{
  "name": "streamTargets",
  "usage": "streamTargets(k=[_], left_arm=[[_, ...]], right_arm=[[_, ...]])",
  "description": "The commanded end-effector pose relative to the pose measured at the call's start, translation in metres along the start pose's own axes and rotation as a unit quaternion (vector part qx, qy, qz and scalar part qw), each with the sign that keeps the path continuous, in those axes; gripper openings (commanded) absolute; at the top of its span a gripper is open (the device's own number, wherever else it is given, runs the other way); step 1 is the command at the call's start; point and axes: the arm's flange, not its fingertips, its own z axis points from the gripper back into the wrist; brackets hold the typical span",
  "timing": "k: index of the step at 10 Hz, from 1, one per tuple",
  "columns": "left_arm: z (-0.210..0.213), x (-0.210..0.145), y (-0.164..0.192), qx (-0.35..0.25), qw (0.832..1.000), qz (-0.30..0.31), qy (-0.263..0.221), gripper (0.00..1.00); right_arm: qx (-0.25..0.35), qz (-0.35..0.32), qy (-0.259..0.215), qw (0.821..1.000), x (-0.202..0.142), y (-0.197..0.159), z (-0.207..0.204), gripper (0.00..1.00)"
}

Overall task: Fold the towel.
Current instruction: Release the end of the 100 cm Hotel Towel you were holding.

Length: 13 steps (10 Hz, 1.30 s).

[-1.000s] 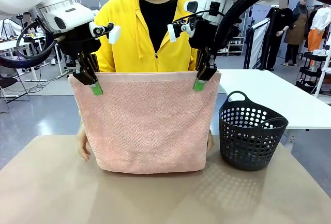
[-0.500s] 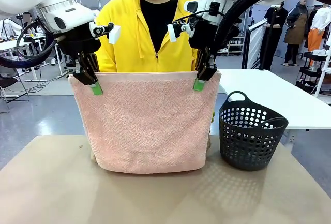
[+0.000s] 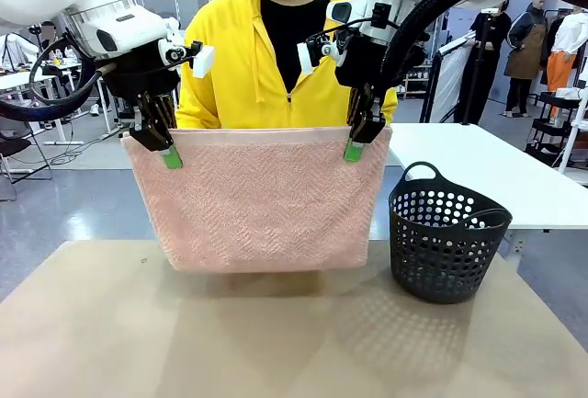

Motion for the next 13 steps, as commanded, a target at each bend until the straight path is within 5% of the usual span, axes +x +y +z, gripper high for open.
streamTargets(k=[1,13], left_arm=[[0.0013,-0.0008,0.0003,0.001,1.000,0.001,-0.001,0.00],[0.0013,-0.0008,0.0003,0.001,1.000,0.001,-0.001,0.00]], right_arm=[[-0.001,0.000,0.001,1.000,-0.0006,0.0001,0.0000,0.00],[-0.001,0.000,0.001,1.000,-0.0006,0.0001,0.0000,0.00]])
